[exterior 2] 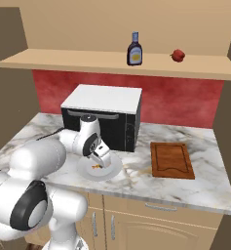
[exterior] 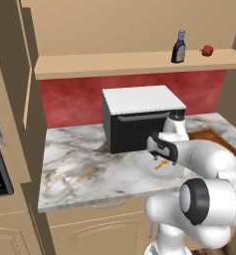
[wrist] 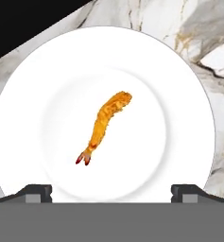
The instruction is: Pick the shrimp from the plate and place it on the cutting board. Then pick the condiment bottle from the cabinet and place it next to the cutting board.
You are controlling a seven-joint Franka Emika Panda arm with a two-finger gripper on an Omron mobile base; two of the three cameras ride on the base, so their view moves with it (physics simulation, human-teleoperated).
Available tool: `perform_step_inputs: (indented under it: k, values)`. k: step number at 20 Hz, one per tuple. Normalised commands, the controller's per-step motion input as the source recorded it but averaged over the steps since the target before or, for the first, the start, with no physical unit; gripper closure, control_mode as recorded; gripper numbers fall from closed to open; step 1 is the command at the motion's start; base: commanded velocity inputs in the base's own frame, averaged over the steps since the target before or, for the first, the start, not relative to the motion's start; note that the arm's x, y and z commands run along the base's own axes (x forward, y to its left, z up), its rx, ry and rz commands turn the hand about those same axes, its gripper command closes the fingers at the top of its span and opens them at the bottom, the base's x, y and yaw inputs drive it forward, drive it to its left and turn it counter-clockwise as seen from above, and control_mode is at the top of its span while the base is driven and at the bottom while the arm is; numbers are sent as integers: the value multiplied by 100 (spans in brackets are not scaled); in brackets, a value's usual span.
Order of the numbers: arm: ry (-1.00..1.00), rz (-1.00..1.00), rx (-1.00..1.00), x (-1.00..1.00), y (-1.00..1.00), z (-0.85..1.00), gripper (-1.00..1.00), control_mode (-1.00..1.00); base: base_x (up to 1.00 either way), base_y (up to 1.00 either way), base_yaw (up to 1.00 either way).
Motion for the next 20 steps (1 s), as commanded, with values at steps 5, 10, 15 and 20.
perform_step_inputs:
  k: [5, 10, 15, 20]
  values:
    - [0, 0, 0, 17, 0, -11, -100, -100, 0, 0, 0]
    - [0, 0, 0, 17, -3, -8, -100, -100, 0, 0, 0]
    - [0, 0, 0, 13, -6, -11, -100, -100, 0, 0, 0]
    - [0, 0, 0, 9, -7, -14, -100, -100, 0, 0, 0]
